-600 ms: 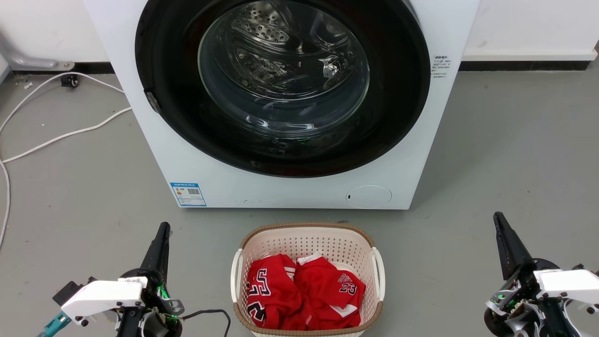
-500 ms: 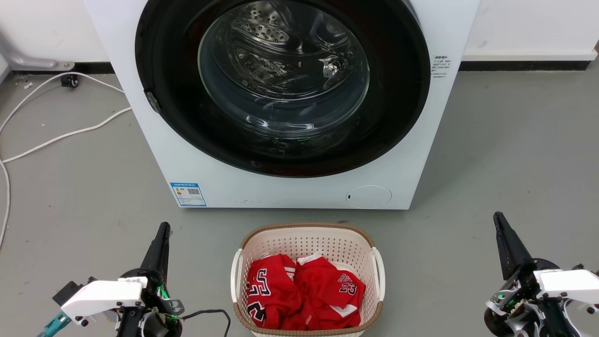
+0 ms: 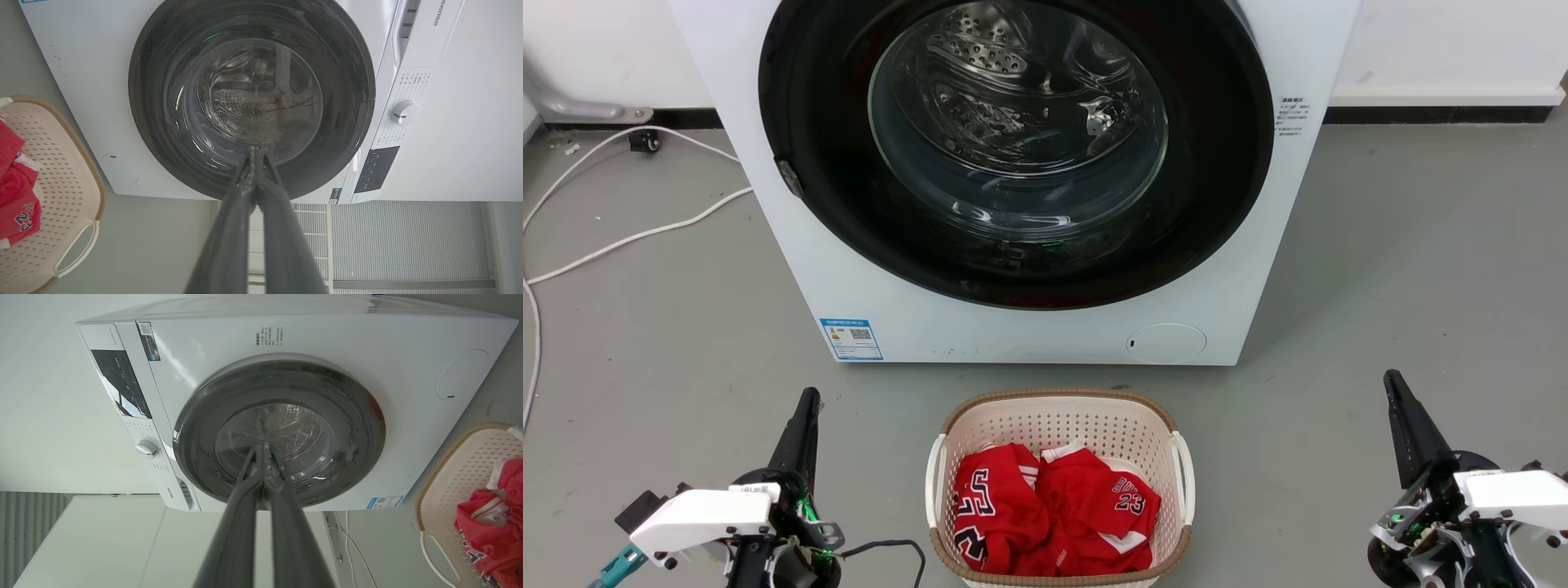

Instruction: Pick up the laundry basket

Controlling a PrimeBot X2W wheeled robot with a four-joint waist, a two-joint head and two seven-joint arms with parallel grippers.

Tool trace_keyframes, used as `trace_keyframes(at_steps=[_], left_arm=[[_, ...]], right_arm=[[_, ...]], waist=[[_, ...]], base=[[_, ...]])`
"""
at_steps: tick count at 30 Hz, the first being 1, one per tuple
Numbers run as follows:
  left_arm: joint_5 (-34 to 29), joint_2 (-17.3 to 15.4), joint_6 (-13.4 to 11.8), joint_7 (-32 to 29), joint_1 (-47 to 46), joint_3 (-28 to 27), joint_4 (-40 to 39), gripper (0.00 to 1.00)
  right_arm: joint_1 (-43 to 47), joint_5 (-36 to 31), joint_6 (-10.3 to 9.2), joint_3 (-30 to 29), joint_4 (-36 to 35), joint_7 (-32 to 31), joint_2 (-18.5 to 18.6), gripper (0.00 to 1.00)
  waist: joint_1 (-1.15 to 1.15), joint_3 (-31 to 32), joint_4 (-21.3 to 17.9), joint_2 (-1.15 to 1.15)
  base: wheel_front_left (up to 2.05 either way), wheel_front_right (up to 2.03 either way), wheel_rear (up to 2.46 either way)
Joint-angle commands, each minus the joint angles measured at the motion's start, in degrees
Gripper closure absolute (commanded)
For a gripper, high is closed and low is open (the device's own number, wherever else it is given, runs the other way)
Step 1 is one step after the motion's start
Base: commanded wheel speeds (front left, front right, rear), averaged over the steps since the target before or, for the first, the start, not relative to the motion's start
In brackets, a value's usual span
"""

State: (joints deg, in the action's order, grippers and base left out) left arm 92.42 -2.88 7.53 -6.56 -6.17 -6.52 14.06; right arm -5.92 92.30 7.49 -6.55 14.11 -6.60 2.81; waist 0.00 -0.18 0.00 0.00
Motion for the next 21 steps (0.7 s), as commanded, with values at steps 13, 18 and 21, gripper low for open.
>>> trace_keyframes(at_steps=[13,18,21], left_arm=[[-0.02,0.04,0.08,-0.1,-0.13,-0.12,-0.06,1.0],[-0.03,0.04,0.08,-0.1,-0.13,-0.1,-0.06,1.0],[-0.01,0.08,-0.03,0.1,0.47,0.09,0.67,0.0]], right_arm=[[-0.61,0.23,0.0,0.02,-0.23,-0.04,0.14,1.0],[-0.61,0.23,0.0,0.0,-0.23,-0.04,0.14,1.0],[0.51,-0.06,0.0,0.09,0.73,0.1,-0.08,0.0]], waist=[[0.0,0.0,0.0,0.0],[0.0,0.0,0.0,0.0],[0.0,-0.01,0.0,0.0]], base=[[0.0,0.0,0.0],[0.0,0.0,0.0],[0.0,0.0,0.0]])
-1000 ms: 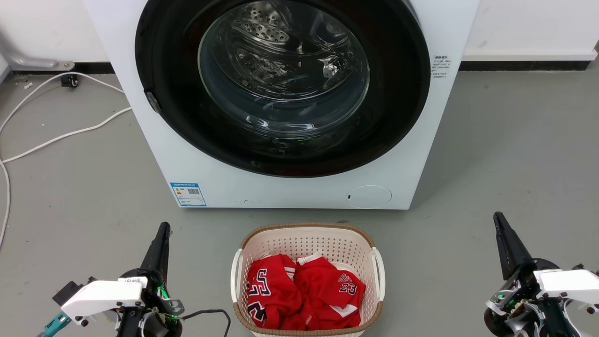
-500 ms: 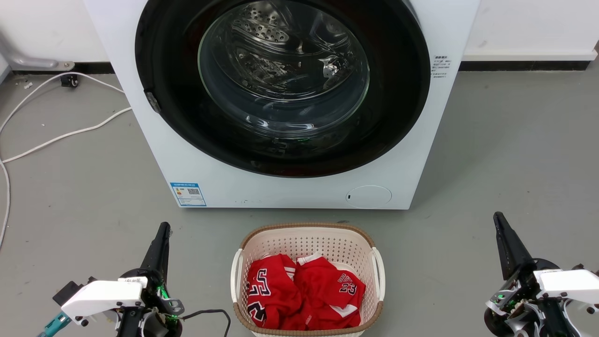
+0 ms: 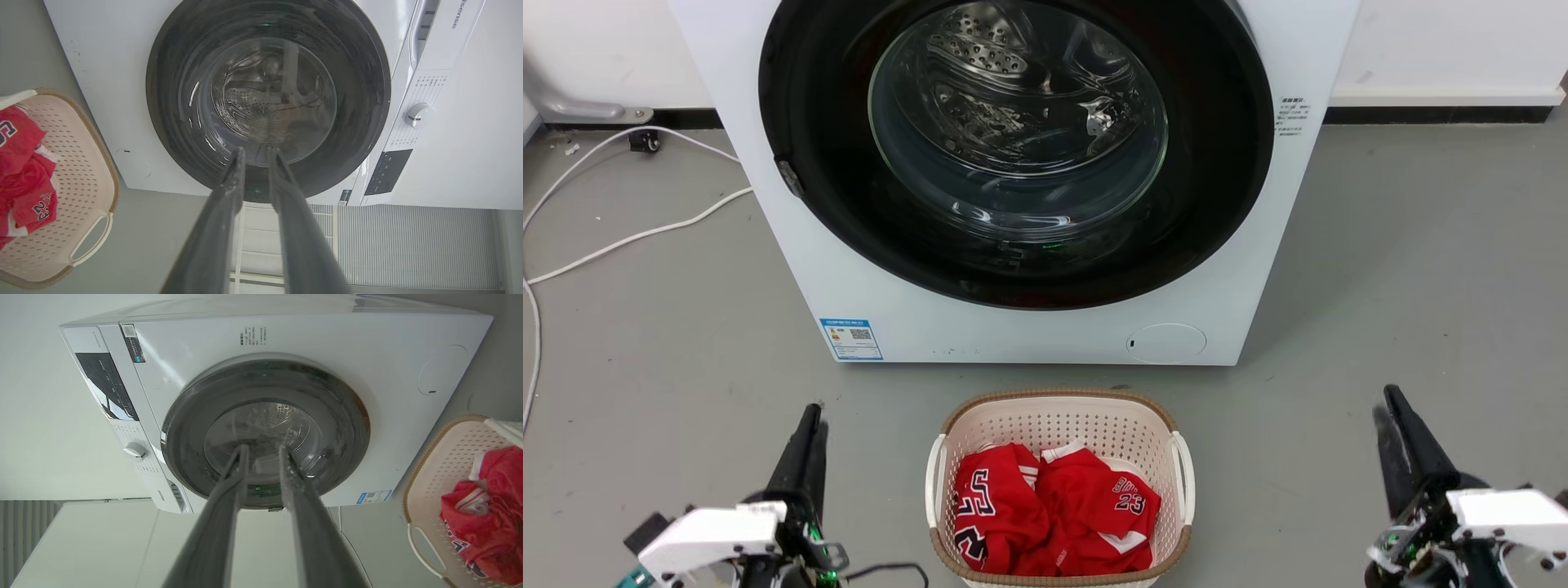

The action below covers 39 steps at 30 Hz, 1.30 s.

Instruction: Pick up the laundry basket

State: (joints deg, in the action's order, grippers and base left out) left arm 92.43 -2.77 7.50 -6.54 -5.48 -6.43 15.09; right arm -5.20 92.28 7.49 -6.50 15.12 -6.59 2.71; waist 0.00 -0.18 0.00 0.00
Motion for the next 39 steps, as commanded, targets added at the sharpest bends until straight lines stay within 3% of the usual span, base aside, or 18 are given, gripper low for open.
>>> trace_keyframes(at_steps=[1,7,8,22,39], left_arm=[[-0.04,0.01,0.0,0.2,0.12,0.09,-0.02,0.0],[-2.57,-0.01,0.0,2.0,0.35,0.16,-1.16,0.0],[-5.95,-0.01,0.0,2.85,0.33,-0.06,-1.85,0.0],[-23.64,-0.04,-1.45,6.44,0.95,0.12,-5.47,0.0],[-43.35,-0.08,-3.51,10.33,2.42,2.18,-7.32,0.0]], right_arm=[[0.13,-0.09,0.0,0.07,0.09,0.19,-0.01,0.0],[0.34,-3.2,0.0,-0.21,-0.16,1.99,0.01,0.0],[0.45,-7.02,0.0,-0.38,-0.98,2.84,0.02,0.0],[2.0,-28.93,0.0,0.99,-6.37,6.44,0.06,0.0],[4.0,-49.03,0.0,1.59,-7.97,10.33,0.12,0.0]], waist=[[0.0,-0.01,0.0,0.0],[0.0,-0.07,-0.02,0.0],[0.0,-0.12,-0.03,0.0],[0.0,-0.38,-0.08,0.0],[0.0,-0.5,0.0,0.0]], base=[[0.0,0.0,0.0],[0.0,0.0,0.0],[0.0,0.0,0.0],[0.0,0.0,0.0],[0.0,0.0,0.0]])
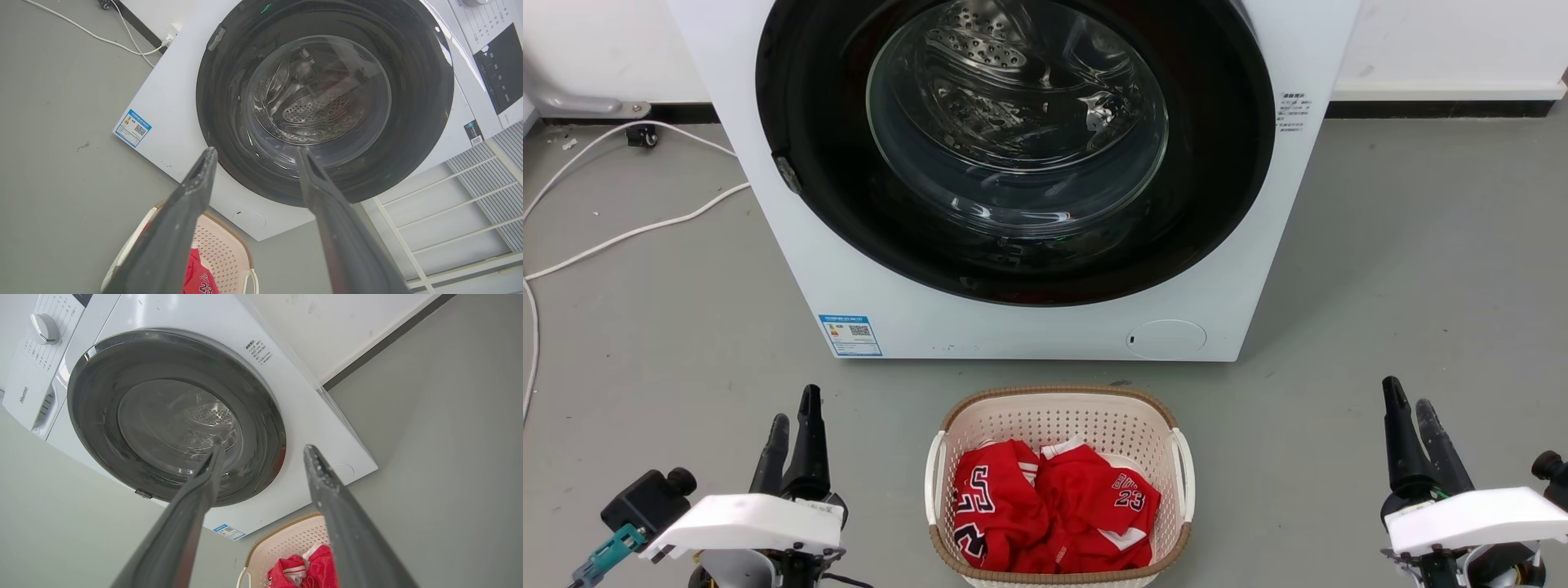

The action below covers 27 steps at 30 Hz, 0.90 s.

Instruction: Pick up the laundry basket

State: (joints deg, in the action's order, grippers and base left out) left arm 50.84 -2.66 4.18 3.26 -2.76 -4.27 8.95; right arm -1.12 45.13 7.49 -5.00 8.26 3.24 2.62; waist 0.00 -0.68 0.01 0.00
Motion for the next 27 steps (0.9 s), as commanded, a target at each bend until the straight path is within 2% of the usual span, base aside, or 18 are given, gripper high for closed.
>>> trace_keyframes(at_steps=[1,5,27], left_arm=[[-2.68,-0.2,-0.21,0.72,-0.2,0.02,-1.25,0.0],[-7.82,-0.32,0.11,1.83,0.44,0.51,-1.73,0.0],[-23.34,-0.77,-0.82,5.52,2.22,1.85,-1.48,0.0]], right_arm=[[0.03,-2.82,0.0,0.15,-1.19,0.7,0.21,0.0],[0.67,-7.92,0.0,0.58,-1.56,1.86,0.22,0.0],[2.97,-25.46,0.0,1.41,-2.51,5.52,0.28,0.0]], waist=[[0.0,0.0,-0.02,0.0],[0.0,0.02,-0.03,0.0],[0.0,0.17,-0.02,0.0]], base=[[0.0,0.0,0.0],[0.0,0.0,0.0],[0.0,0.0,0.0]])
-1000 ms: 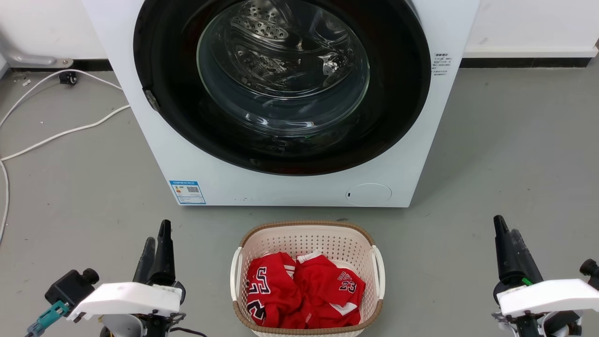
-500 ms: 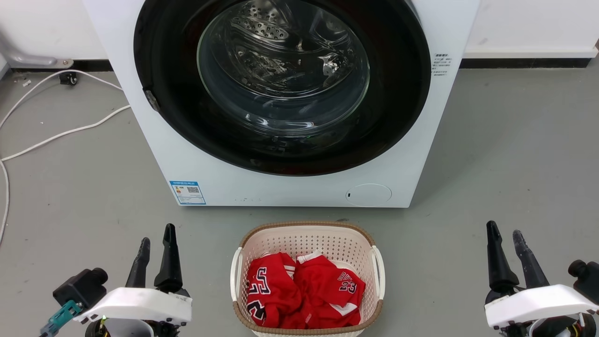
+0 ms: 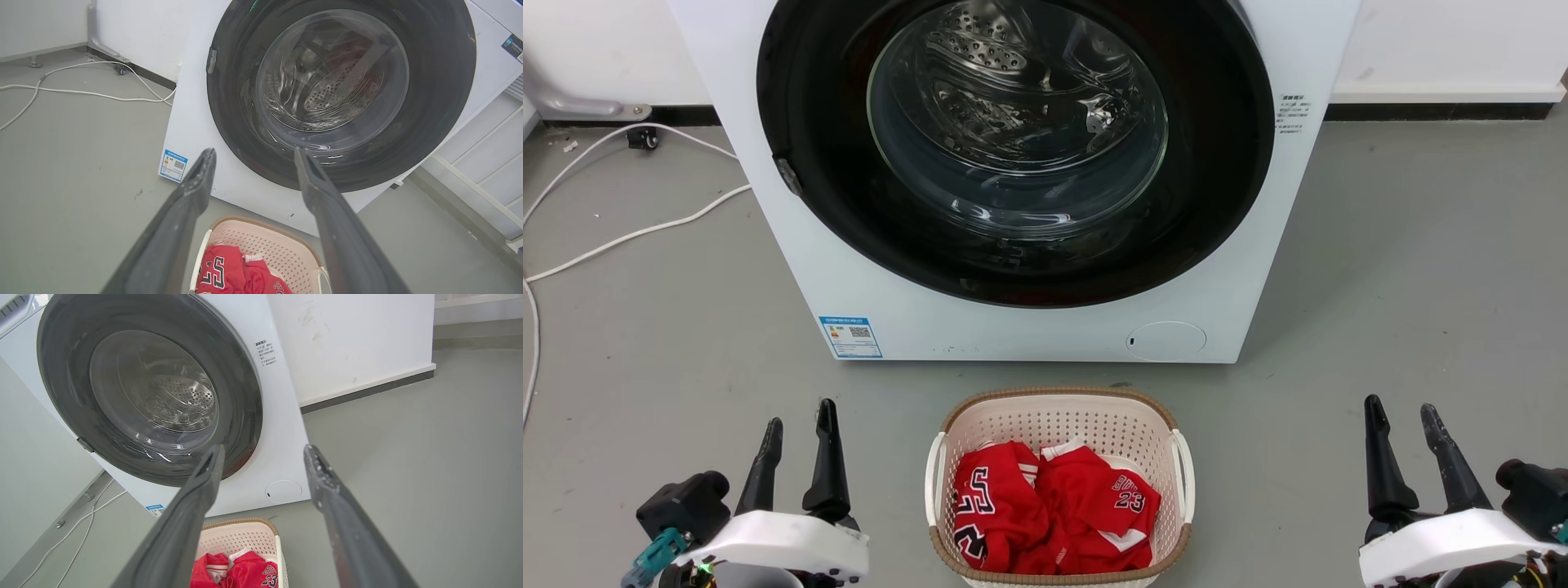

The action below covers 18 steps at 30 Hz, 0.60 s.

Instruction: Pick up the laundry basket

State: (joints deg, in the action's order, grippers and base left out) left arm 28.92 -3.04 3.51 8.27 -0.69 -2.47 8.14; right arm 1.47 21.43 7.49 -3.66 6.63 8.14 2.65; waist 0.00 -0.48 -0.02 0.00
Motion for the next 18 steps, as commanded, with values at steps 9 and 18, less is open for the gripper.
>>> trace_keyframes(at_steps=[9,18], left_arm=[[-6.12,-0.42,-0.35,1.66,0.31,0.18,-0.21,0.0],[-11.34,-0.45,-0.79,2.85,1.0,0.6,0.41,0.0]], right_arm=[[0.78,-6.86,0.0,-0.2,-1.0,1.75,0.27,0.0],[1.51,-11.97,0.0,-0.6,-0.66,3.01,0.29,0.0]], waist=[[0.0,-0.14,0.13,0.0],[0.0,0.01,0.16,0.0]], base=[[0.0,0.0,0.0],[0.0,0.0,0.0]])
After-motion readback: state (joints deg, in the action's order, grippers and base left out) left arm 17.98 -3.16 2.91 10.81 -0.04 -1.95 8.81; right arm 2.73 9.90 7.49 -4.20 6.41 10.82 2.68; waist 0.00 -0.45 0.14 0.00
